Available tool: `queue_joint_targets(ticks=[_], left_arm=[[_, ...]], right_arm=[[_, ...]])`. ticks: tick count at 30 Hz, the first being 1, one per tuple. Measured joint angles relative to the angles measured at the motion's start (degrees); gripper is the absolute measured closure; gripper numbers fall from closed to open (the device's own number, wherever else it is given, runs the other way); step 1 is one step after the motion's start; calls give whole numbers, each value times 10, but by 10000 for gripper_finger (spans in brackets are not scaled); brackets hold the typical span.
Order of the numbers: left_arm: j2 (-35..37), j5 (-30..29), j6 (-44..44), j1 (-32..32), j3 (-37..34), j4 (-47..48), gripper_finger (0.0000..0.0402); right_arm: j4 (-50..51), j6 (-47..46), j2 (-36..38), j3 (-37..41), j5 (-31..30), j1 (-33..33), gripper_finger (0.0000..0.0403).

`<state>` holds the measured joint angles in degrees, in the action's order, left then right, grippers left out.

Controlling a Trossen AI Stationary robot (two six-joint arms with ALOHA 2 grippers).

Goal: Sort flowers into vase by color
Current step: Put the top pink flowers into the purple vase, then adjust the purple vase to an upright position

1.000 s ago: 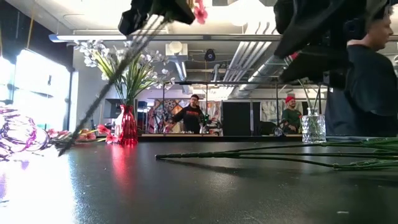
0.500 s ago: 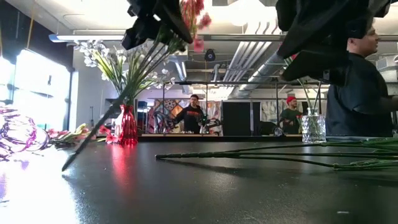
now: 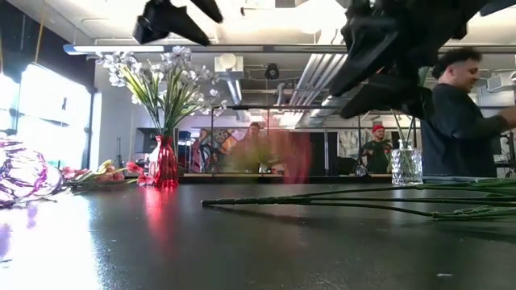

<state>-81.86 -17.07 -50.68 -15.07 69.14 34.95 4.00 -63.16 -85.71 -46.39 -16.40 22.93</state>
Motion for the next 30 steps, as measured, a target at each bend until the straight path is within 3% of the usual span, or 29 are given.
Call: queue_joint_targets(ticks=[7, 13, 20, 30], left_arm=[[41, -1, -91, -53, 0, 118, 234], [8, -13, -281, -121, -35, 194, 234], [-5, 16, -519, -134, -136, 198, 233], [-5, 45, -580, -127, -177, 204, 233]], right_arm=[[45, -28, 0, 0, 5, -30, 271], [50, -42, 0, 0, 20, -38, 271], [52, -51, 0, 0, 21, -37, 271], [78, -41, 0, 0, 34, -25, 271]])
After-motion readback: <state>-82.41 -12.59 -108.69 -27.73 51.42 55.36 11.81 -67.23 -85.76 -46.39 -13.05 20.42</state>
